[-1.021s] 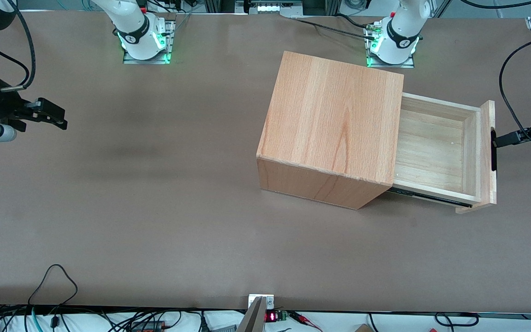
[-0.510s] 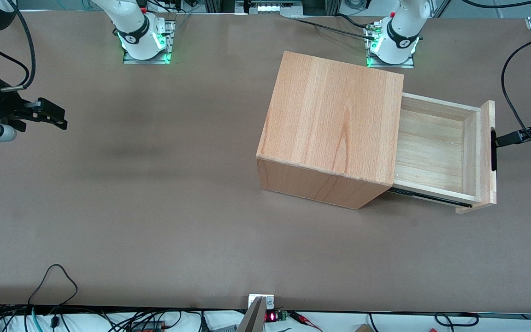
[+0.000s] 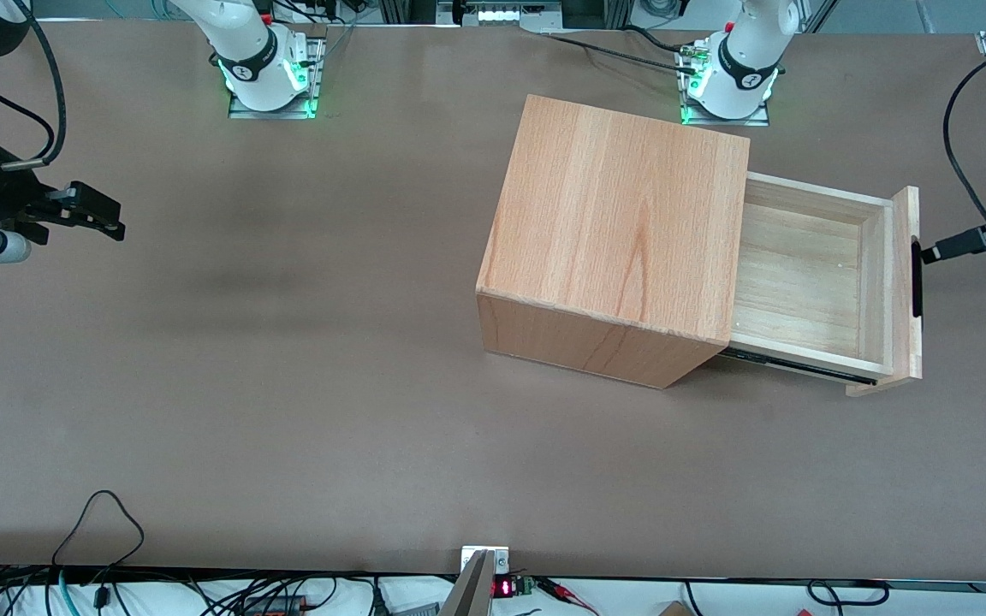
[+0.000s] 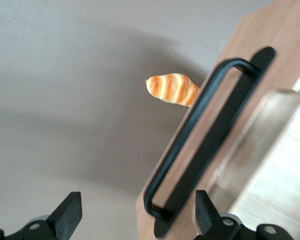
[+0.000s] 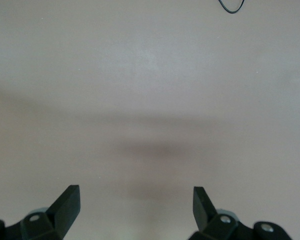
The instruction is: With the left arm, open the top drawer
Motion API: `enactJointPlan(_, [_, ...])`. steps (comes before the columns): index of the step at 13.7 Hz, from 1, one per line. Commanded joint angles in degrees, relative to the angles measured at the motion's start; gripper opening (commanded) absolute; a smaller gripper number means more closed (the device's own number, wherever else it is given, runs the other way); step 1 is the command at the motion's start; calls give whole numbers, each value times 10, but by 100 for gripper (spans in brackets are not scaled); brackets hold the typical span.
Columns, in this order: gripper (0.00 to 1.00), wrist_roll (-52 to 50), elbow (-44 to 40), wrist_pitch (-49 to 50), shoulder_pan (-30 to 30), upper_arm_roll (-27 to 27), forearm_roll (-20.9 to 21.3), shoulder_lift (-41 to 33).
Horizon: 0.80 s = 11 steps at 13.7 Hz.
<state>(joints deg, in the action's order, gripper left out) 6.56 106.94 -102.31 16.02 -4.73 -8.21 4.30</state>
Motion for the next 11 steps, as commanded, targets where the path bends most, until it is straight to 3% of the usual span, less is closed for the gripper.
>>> enactJointPlan(1, [100, -43, -15, 43, -24, 1, 35, -38])
enactJointPlan(5, [100, -85, -56, 121, -81, 1, 43, -83])
enactJointPlan(11, [100, -148, -63, 139, -130, 42, 43, -141])
